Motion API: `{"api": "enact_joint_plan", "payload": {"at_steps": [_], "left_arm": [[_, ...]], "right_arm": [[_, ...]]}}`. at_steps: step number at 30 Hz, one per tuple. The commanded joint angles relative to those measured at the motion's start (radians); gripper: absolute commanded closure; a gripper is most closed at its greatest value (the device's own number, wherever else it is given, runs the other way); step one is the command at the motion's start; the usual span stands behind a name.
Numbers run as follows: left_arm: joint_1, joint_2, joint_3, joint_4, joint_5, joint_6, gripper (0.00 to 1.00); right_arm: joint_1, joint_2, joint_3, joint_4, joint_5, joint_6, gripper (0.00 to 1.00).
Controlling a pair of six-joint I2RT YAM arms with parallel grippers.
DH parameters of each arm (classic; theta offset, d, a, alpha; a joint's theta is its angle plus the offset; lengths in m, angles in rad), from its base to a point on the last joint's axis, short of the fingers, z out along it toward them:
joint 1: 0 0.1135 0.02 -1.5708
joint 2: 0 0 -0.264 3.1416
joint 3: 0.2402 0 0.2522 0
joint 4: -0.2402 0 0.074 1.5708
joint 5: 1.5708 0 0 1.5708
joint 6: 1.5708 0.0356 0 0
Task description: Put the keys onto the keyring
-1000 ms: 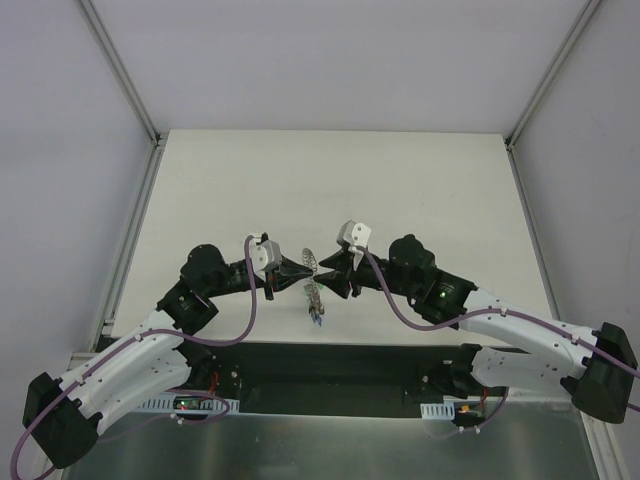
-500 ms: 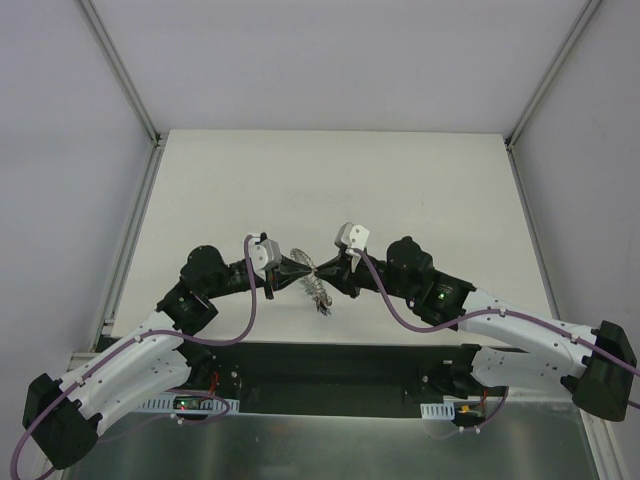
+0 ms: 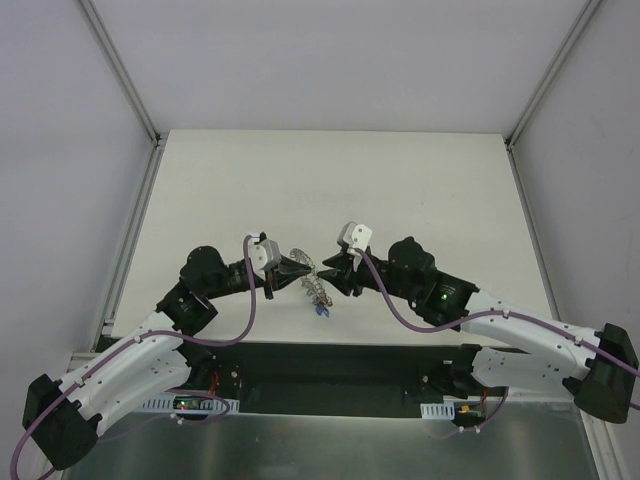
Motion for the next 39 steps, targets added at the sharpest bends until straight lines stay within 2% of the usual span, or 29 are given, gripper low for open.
{"api": "enact_joint_plan", "payload": {"at_steps": [1,15,30,35,38,39], "left_arm": [[-0.001,-0.025,0.008,0.098,0.001,0.001,1.0],[-0.003,-0.022,0.01,0.095,-0.011,-0.004,1.0],[-0.003,-0.02,0.01,0.101,0.0,-0.009,1.0],[-0.001,-0.014,0.008,0.108,0.007,-0.01,1.0],[-0.001,-0.017,0.004,0.119,0.006,-0.016,1.0],[-0.003,-0.017,0.002,0.122,0.006,-0.019,1.0]], "right_arm": [[0.0,-0.024,0.029,-0.01,0.046,-0.021,0.65],[0.006,-0.016,0.029,0.007,-0.003,-0.017,0.61],[0.043,0.024,0.011,0.102,0.083,-0.015,0.6],[0.043,0.027,0.014,0.117,0.073,-0.021,0.62],[0.043,0.034,0.014,0.117,0.063,-0.021,0.68],[0.044,0.039,0.014,0.117,0.057,-0.02,0.74]]}}
